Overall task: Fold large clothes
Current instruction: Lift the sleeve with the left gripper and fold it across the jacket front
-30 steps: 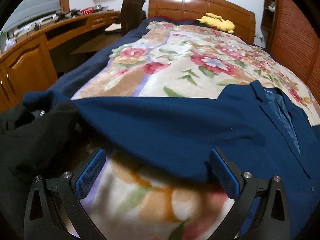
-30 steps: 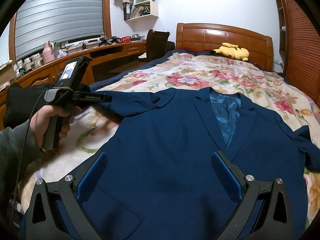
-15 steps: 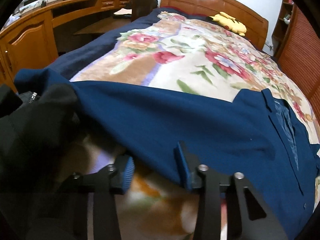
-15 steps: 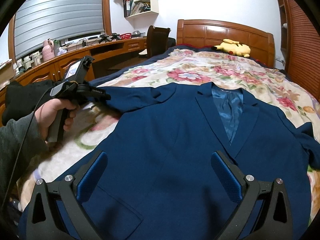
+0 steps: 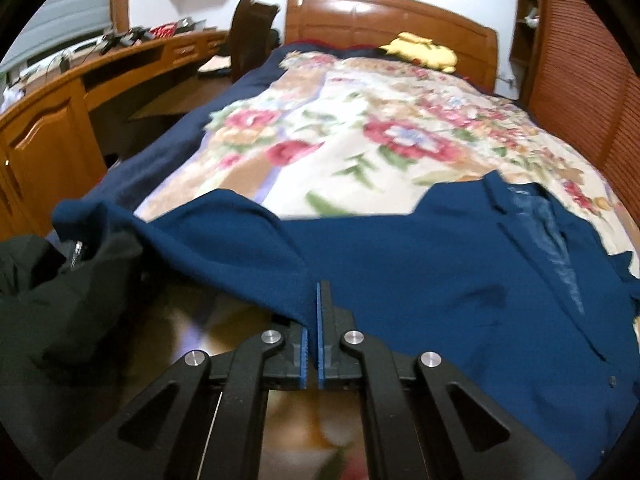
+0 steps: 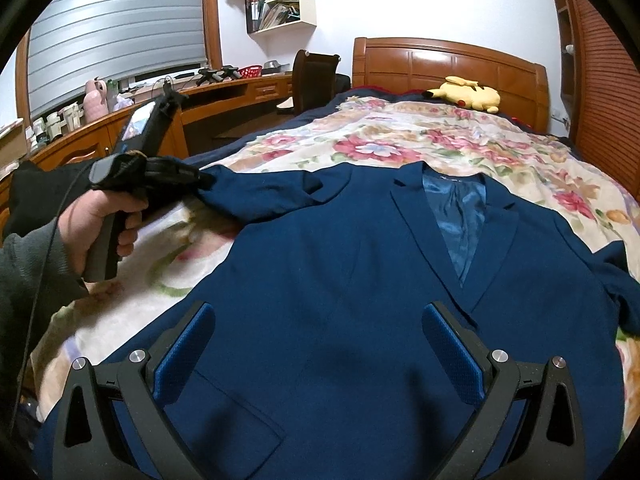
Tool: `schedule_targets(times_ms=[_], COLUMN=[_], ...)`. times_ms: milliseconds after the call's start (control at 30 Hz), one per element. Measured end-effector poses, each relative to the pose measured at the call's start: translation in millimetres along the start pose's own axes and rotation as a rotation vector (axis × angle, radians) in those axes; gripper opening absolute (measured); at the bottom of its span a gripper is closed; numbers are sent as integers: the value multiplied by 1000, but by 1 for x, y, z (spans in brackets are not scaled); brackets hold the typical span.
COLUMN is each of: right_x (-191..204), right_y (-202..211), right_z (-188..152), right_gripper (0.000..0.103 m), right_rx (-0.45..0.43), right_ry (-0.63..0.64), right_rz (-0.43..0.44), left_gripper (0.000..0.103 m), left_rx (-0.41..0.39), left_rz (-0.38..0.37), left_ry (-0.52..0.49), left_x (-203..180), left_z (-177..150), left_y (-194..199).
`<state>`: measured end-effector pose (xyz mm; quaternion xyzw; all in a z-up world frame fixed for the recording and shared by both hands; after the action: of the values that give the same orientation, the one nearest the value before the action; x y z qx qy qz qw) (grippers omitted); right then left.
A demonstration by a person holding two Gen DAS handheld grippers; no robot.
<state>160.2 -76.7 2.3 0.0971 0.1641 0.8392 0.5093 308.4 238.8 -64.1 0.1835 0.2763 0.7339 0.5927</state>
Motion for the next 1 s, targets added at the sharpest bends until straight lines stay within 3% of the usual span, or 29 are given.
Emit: schedule_targets(times_ms=[300,533,600,733,800,867,933,1000], right_x=[-24,-34,-34,-32,-31,-31,-33,-33], right_y=[24,37,38,43,43,43,43,42], right_z=[5,-4,-6,-2,-1,0,0,1], right_gripper=[103,103,103,103,103,103,103,103], right_rx=[-53,-55,-50,-48,-48,-47,-47,-47], right_ry=[-35,-49,-52,-47,-41,-36,-36,-33], right_rz=[-39,-57,-54,-48,-45,-43,-38,-33], left_gripper=[3,4,12,44,46,55,76,80], left_rx=[-63,-48,-41,-49,-47,-41,-54,-77], left_rz=[-120,-152,-159,-160,-164,-165,-158,-155], left_ry=[-172,-258,-262,-272,-280,-269,-255,-228], left_x=[-89,-124,-123,-115,-109,-102,-95,-87], left_z=[13,-23,-36,-59,-67,-72,-70,-66], left_y=[68,102,107,118,123,127,131,135])
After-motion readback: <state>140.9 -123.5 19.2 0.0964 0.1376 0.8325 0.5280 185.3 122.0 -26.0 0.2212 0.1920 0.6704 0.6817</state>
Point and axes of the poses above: each gripper's, at about its wrist camera, not at the fingertips, and y roughly against the way its jaws point, x to its left, z to its top, the point moved 8 cm from there along -y, roughly the way its jaws point, and after that the axes turned 6 degrees about -x, right-handed, at the moved point
